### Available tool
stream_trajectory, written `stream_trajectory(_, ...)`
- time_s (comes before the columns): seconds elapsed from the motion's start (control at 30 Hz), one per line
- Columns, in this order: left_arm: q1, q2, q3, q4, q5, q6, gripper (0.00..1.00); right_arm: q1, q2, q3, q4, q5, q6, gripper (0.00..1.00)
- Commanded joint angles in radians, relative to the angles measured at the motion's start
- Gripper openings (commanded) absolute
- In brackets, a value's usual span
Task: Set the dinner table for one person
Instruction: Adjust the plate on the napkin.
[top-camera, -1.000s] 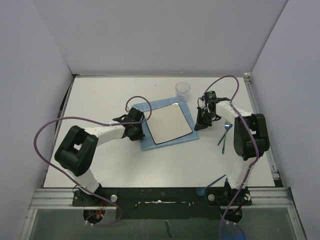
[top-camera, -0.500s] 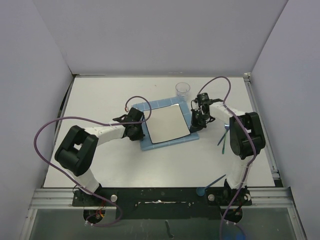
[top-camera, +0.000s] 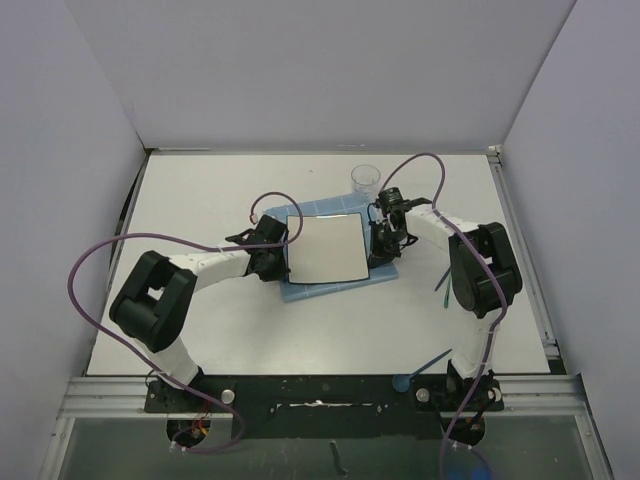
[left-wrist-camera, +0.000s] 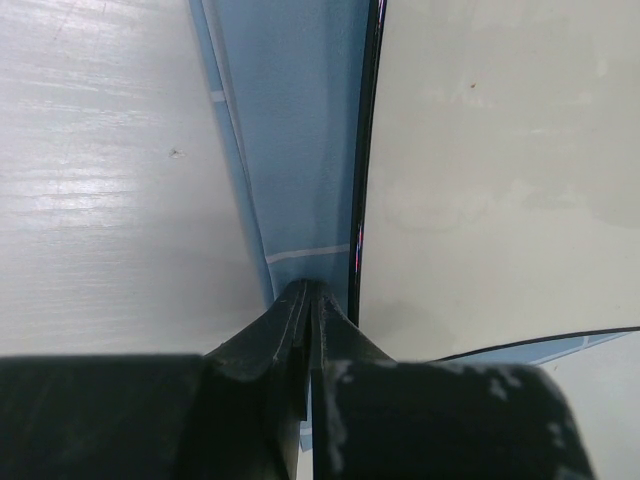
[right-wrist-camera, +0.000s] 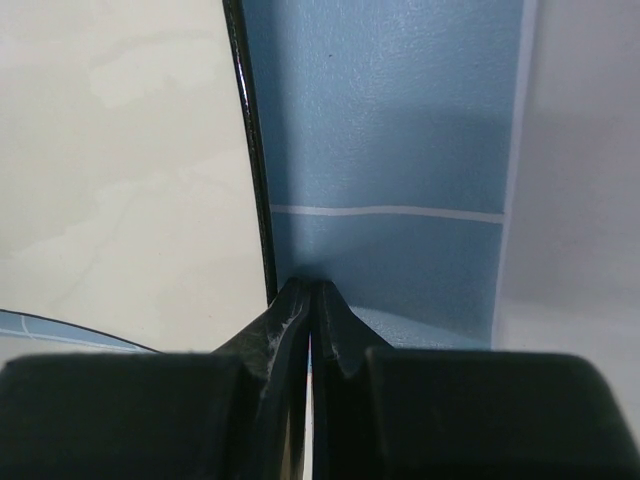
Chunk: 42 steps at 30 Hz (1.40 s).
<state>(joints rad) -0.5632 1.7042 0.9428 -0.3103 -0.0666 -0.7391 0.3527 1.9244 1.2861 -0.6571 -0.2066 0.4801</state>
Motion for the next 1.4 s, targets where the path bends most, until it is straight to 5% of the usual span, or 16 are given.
stream_trajectory(0.0, -0.011, 0.061, -0.003, 0.056, 0.028, -0.009, 0.00, -0.002, 0.002, 0.040, 0.009, -0.006, 0.010, 0.00)
stream_trajectory(0.47, -0.041, 0.074, 0.090, 0.060, 0.077, 0.093, 0.00, -0.036, -0.018, 0.039, -0.028, 0.078, 0.003, 0.00)
stream_trajectory(0.67, -0.060, 0.077, 0.110, 0.077, 0.117, 0.118, 0.00, -0.130, -0.054, 0.016, -0.021, 0.022, -0.027, 0.00)
stream_trajectory(1.37, -0.096, 0.067, 0.209, -0.041, 0.105, 0.129, 0.00, -0.126, -0.074, -0.059, 0.033, -0.028, -0.018, 0.00)
